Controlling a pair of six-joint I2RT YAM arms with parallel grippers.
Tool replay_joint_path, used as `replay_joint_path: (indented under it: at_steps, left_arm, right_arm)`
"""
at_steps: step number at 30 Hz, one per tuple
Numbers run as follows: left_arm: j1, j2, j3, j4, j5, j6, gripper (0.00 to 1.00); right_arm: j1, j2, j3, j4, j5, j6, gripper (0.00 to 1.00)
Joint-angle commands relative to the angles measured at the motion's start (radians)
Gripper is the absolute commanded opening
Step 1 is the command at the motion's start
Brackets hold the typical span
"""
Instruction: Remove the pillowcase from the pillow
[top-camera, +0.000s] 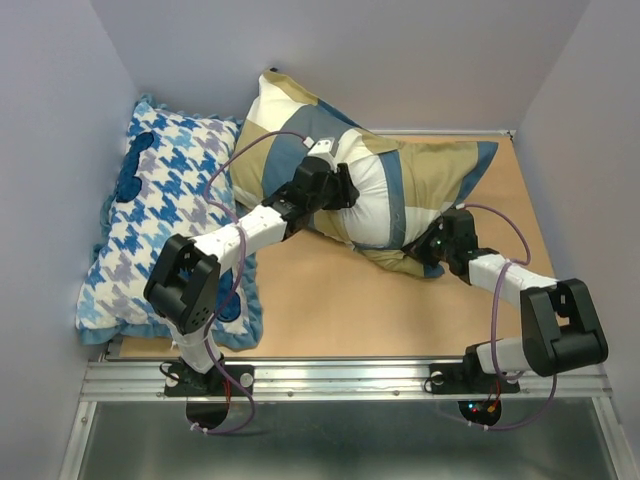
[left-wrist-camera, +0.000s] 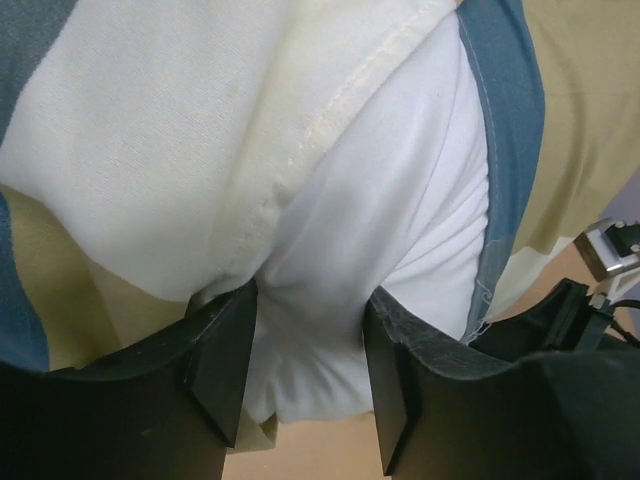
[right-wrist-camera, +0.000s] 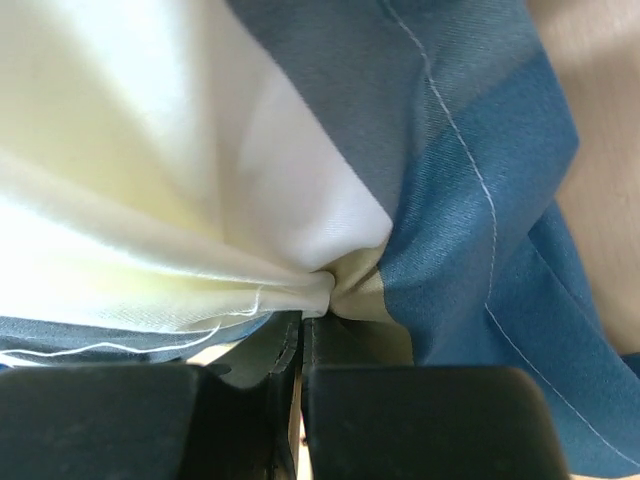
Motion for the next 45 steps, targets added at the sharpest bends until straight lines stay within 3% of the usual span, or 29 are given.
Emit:
replay_joint_path:
  at_steps: [1,2,3,7,16,24,30,31,34,35,40,41,42,45]
  left_arm:
    - [-0.043,-0.083,0.008,-0.026,-0.151,0.133,0.66]
    - [-0.061,-0.103,0.003,-0.030,-0.152,0.138,0.74]
    - [-0.073,-0.116,-0.004,-0.038,-0.155,0.141,0.92]
    - [-0.138,-0.175,-0.071,-0.037,-0.211,0.133,0.99]
    - [-0.227,-0.140,-0.185,0.097,-0.189,-0.069,0.99]
    - [-0.227,0.007,-0.150,0.218,-0.109,-0.140,0.99]
    - [-0.218,0.081,-0.148,0.238,-0.203,-0.227,0.98]
    - [-0.216,0.087,-0.144,0.240,-0.211,-0.229,0.95]
    - [-0.208,0.125,-0.101,0.241,-0.205,-0.223,0.37]
    - [-0.208,0.134,-0.089,0.243,-0.203,-0.220,0.00]
    - [-0.211,0.147,-0.087,0.298,-0.175,-0.226,0.00]
    - [-0.211,0.145,-0.098,0.313,-0.172,-0.233,0.00]
    - [-0.211,0.148,-0.113,0.333,-0.171,-0.241,0.00]
    - [-0.211,0.162,-0.121,0.350,-0.160,-0.265,0.00]
  right_arm:
    - [-0.003,0.047,-0.001,-0.101,-0.009,-0.095,0.01]
    - [-0.003,0.051,0.000,-0.101,-0.013,-0.097,0.01]
    - [-0.003,0.055,0.002,-0.099,-0.019,-0.097,0.01]
    - [-0.003,0.062,0.014,-0.099,-0.030,-0.100,0.01]
    - [-0.003,0.061,0.017,-0.101,-0.027,-0.101,0.01]
    - [-0.003,0.044,0.002,-0.106,-0.010,-0.107,0.01]
    - [-0.003,0.033,0.003,-0.112,-0.010,-0.111,0.01]
    - [-0.003,0.024,0.003,-0.113,-0.010,-0.111,0.01]
    - [-0.003,0.001,0.003,-0.128,0.000,-0.118,0.00]
    - [-0.003,0.001,0.005,-0.136,0.007,-0.123,0.01]
    - [-0.002,-0.076,0.061,-0.245,0.086,-0.170,0.04]
    - [-0.002,-0.091,0.078,-0.266,0.120,-0.175,0.09]
    - [0.000,-0.134,0.092,-0.309,0.135,-0.184,0.23]
    - [0.010,-0.213,0.167,-0.400,0.212,-0.201,0.52]
